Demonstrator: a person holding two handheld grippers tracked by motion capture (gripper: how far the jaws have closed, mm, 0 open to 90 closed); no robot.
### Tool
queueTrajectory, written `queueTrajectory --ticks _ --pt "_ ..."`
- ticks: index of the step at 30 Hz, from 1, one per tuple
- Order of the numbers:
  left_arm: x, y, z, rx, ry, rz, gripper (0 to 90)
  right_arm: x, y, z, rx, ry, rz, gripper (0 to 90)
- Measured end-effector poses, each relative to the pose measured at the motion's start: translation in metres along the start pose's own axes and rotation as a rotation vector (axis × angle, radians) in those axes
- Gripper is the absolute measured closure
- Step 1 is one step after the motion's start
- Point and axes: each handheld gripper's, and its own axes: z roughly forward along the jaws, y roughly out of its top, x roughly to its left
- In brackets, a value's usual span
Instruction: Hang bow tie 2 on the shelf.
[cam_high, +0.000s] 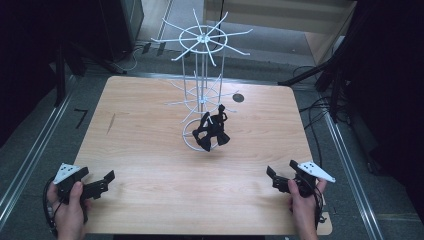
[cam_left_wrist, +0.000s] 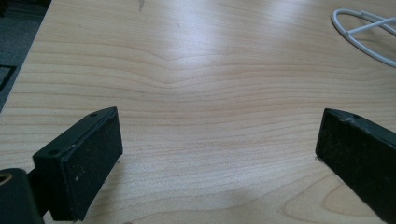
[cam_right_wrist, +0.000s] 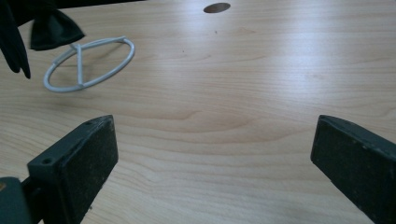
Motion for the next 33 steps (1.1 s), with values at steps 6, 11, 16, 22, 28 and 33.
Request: queueTrajectory --ticks 6,11,16,22,28,33 --pt "0.000 0.000 0.000 0.001 0.001 0.002 1.0 -0.013 -0.009 -0.008 0.003 -0.019 0.020 0.6" --pt "-0.001 0.000 0.001 0.006 0.002 0.010 1.0 -0.023 -0.014 -0.018 0.002 -0.038 0.039 0.8" --pt "-0.002 0.000 0.001 0.007 0.010 0.020 1.0 -0.031 -0.022 -0.030 0.010 -0.046 0.045 0.8" --pt "-0.003 0.000 0.001 0.009 0.013 0.027 1.0 -0.041 -0.028 -0.044 0.004 -0.055 0.072 1.1" --pt "-0.004 0.000 0.002 0.020 -0.007 0.047 1.0 -0.042 -0.029 -0.046 0.017 -0.076 0.072 1.1" --pt "-0.006 0.001 0.002 0.023 0.005 0.054 1.0 -0.037 -0.030 -0.044 0.057 -0.076 0.067 1.1"
